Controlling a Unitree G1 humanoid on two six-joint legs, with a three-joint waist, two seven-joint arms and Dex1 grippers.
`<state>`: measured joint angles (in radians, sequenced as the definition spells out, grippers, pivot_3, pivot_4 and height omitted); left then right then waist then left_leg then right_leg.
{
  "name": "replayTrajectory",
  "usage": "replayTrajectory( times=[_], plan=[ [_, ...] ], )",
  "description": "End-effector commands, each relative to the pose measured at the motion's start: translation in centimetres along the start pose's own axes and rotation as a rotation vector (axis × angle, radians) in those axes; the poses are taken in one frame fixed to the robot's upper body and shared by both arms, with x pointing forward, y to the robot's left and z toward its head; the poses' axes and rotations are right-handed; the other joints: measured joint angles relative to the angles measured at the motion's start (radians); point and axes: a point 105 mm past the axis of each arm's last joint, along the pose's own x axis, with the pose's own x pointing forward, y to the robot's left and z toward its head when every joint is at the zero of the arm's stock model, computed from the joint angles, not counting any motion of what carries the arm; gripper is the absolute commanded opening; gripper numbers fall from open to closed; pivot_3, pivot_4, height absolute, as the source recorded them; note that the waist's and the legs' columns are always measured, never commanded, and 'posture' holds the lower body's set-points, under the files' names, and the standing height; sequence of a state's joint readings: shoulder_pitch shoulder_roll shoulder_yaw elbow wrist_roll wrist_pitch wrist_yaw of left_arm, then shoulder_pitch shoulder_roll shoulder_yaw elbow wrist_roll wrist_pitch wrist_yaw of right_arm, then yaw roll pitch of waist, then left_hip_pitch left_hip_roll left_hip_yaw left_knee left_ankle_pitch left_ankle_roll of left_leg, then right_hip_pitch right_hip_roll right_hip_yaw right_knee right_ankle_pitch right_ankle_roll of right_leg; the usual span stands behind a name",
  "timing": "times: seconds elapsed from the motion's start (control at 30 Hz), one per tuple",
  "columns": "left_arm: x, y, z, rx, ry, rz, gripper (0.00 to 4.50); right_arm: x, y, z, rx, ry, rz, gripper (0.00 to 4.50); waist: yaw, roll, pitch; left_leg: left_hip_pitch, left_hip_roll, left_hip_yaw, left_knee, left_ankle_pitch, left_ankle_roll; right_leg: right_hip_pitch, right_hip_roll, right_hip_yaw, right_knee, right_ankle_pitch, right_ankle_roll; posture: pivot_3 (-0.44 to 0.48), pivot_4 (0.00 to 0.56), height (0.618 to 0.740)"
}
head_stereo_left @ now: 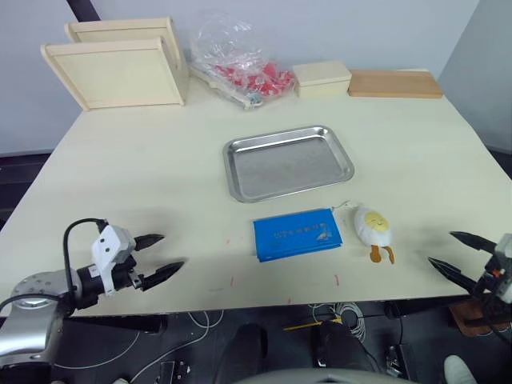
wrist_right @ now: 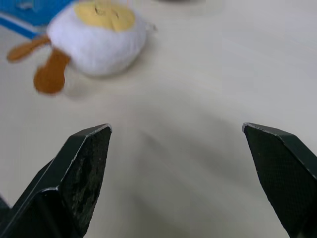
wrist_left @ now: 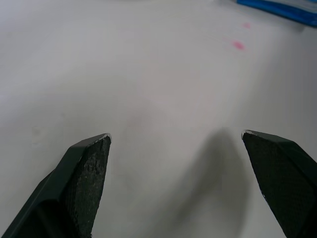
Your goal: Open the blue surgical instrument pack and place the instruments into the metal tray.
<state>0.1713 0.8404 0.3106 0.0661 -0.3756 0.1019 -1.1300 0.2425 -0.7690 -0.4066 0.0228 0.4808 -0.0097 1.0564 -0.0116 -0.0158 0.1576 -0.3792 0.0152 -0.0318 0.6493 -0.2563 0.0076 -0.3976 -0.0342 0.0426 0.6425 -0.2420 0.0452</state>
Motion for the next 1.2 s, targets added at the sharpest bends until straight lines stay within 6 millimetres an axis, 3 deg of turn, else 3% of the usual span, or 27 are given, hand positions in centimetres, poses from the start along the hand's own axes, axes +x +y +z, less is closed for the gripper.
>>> replayTrajectory(
  times=[0.03, 0.17, 0.27, 0.3, 0.43, 0.47, 0.5, 0.53, 0.73, 0.83, 1.07, 1.2],
  plan=[
    [0.7, 0.0, 1.3, 0.034, -0.029, -0.039, 4.5, 1.5, 0.9, 3.6, -0.051, -0.074, 0.043, 4.45, 0.0, 0.0, 0.0, 0.0, 0.0, 0.0, 0.0, 0.0, 0.0, 0.0, 0.0, 0.0, 0.0, 0.0, 0.0, 0.0, 0.15, 0.74],
    [1.5, -0.7, 2.1, 0.039, -0.049, -0.097, 4.5, 2.4, 1.9, 5.4, -0.027, -0.103, 0.096, 4.45, 0.0, 0.0, 0.0, 0.0, 0.0, -0.001, 0.0, 0.0, 0.0, 0.0, 0.0, 0.0, 0.0, 0.0, 0.0, 0.0, 0.15, 0.74],
    [2.4, -1.0, 3.0, 0.058, -0.065, -0.159, 3.74, 4.1, 3.1, 7.0, -0.047, -0.121, 0.147, 3.69, 0.0, -0.001, 0.001, -0.001, 0.0, -0.001, 0.0, 0.0, 0.0, 0.0, 0.0, -0.001, 0.0, 0.002, -0.003, 0.0, 0.15, 0.74],
    [2.7, -1.2, 3.2, 0.065, -0.068, -0.177, 3.38, 4.6, 3.5, 7.5, -0.049, -0.129, 0.161, 3.26, 0.0, -0.001, 0.001, -0.001, 0.0, -0.001, 0.0, 0.0, 0.0, 0.0, 0.0, -0.001, 0.0, 0.002, -0.003, 0.0, 0.15, 0.74],
    [4.0, -1.5, 4.0, 0.088, -0.087, -0.24, 1.16, 6.7, 5.2, 8.5, -0.1, -0.086, 0.226, 1.09, 0.0, -0.001, 0.001, -0.001, 0.0, -0.001, 0.0, 0.0, 0.0, 0.0, 0.001, -0.001, 0.0, 0.002, -0.002, 0.0, 0.15, 0.74],
    [4.4, -1.6, 4.2, 0.094, -0.092, -0.256, 0.99, 7.3, 5.5, 8.4, -0.115, -0.065, 0.237, 0.87, 0.0, -0.001, 0.001, -0.001, 0.0, -0.001, 0.0, 0.0, 0.0, 0.0, 0.001, -0.001, 0.0, 0.002, -0.002, 0.0, 0.15, 0.74],
    [4.9, -1.8, 4.4, 0.099, -0.097, -0.276, 0.35, 7.8, 5.9, 8.4, -0.137, -0.049, 0.25, 0.27, 0.0, -0.001, 0.001, -0.001, -0.001, 0.0, 0.001, 0.0, 0.0, 0.0, 0.0, -0.001, 0.0, 0.002, -0.003, 0.0, 0.15, 0.74],
    [5.3, -2.0, 4.6, 0.105, -0.101, -0.294, 0.04, 8.4, 6.2, 8.4, -0.16, -0.033, 0.261, 0.01, 0.0, -0.001, 0.001, -0.001, -0.001, 0.0, 0.001, 0.0, 0.0, 0.0, 0.0, -0.001, 0.0, 0.002, -0.003, 0.0, 0.15, 0.74],
    [7.7, -2.6, 5.8, 0.126, -0.129, -0.365, 0.04, 11.2, 6.9, 8.2, -0.245, 0.06, 0.297, 0.01, -0.001, -0.002, 0.001, -0.002, -0.004, -0.001, 0.001, 0.0, 0.0, -0.001, 0.001, -0.002, 0.0, 0.004, 0.0, 0.0, 0.15, 0.74],
    [8.9, -3.2, 5.8, 0.14, -0.123, -0.408, 0.04, 12.4, 6.7, 6.9, -0.303, 0.149, 0.294, 0.01, 0.0, -0.003, 0.002, -0.002, -0.005, -0.002, 0.001, 0.0, 0.0, -0.001, 0.001, -0.002, 0.0, 0.005, 0.0, 0.0, 0.15, 0.74],
    [10.6, -3.5, 5.6, 0.143, -0.12, -0.456, 0.04, 13.8, 6.7, 5.1, -0.394, 0.271, 0.286, 0.01, -0.001, -0.003, 0.002, -0.005, -0.006, -0.002, 0.002, 0.0, 0.001, -0.003, 0.001, -0.003, 0.0, 0.005, 0.0, 0.0, 0.15, 0.74],
    [11.2, -3.9, 5.8, 0.142, -0.128, -0.481, 0.04, 14.2, 7.0, 5.2, -0.377, 0.261, 0.293, 0.01, 0.0, -0.004, 0.001, -0.005, -0.006, -0.002, 0.002, 0.0, 0.001, -0.003, 0.001, -0.002, 0.001, 0.005, 0.0, 0.0, 0.15, 0.74]
  ],
)
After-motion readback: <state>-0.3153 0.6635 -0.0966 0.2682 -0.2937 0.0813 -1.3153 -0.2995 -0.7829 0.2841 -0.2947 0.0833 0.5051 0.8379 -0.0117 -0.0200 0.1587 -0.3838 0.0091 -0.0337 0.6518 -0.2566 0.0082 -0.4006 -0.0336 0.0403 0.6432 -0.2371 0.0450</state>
